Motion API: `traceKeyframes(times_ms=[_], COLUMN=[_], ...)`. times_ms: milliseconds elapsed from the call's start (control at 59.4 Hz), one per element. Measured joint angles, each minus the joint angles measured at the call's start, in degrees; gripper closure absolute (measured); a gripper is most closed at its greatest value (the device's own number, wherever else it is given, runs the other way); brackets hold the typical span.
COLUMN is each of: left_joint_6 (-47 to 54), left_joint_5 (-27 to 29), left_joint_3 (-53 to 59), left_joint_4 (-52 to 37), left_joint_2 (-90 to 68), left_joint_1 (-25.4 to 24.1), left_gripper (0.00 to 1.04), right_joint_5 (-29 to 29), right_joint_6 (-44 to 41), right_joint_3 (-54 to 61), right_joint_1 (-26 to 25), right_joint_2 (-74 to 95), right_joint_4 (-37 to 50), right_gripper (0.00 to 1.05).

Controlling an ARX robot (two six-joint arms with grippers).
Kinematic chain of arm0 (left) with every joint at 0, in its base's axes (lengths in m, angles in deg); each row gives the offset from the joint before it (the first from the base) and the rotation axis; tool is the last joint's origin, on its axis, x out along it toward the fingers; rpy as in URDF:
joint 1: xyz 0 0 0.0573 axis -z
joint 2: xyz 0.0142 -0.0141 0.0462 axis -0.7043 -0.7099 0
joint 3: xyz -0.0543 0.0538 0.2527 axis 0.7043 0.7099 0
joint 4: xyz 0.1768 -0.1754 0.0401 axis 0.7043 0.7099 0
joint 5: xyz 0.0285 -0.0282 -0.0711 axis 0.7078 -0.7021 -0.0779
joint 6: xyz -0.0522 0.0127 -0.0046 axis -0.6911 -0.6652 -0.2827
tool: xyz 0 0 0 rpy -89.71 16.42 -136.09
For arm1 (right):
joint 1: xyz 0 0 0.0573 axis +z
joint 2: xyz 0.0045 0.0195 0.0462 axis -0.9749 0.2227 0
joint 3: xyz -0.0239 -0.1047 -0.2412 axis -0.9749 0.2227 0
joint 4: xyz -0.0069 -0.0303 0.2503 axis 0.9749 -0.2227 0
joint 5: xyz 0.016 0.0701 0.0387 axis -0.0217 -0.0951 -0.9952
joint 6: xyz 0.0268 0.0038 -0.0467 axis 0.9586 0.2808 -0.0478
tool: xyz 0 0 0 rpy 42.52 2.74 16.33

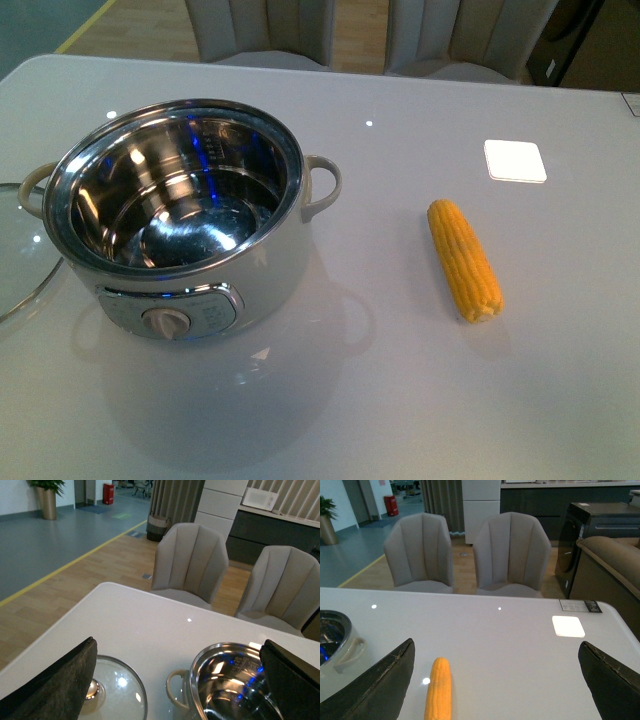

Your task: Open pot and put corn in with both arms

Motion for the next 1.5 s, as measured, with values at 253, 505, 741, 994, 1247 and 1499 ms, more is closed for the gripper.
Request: traceKeyframes(times_ms=[253, 505, 741, 994, 1247, 1499], left_joint_6=[1.4, 8.9, 9.4, 9.4, 9.5, 9.5], left_joint_5=[-1.1, 6.1, 10.7, 18.2, 18.9, 18.9], left_joint_3=[0.6, 4.1, 4.7, 4.8, 4.8, 4.8], left_joint_4=[-1.9, 8.1, 17.8, 25.8, 32.2, 37.0], left_joint_2=[-0.2, 13.5, 24.3, 33.2, 39.6, 44.5], left_joint_1=[0.1, 8.2, 13.1, 20.9, 21.4, 21.4], left_gripper=[0.12, 0.66, 1.01, 1.01, 1.01, 1.01], right_joint_5=[0.0, 0.0, 0.0, 0.0, 0.0, 0.0], right_joint_6=[0.0, 0.0, 0.0, 0.0, 0.0, 0.0], right_joint_3=[0.0, 0.0, 0.0, 0.0, 0.0, 0.0], right_joint_1=[0.0, 0.0, 0.0, 0.0, 0.0, 0.0], right_joint_2=[0.0, 0.0, 0.0, 0.0, 0.0, 0.0], right_joint_4=[0.0, 0.0, 0.0, 0.0, 0.0, 0.0], right_gripper=[0.09, 0.09, 0.09, 0.09, 0.09, 0.09])
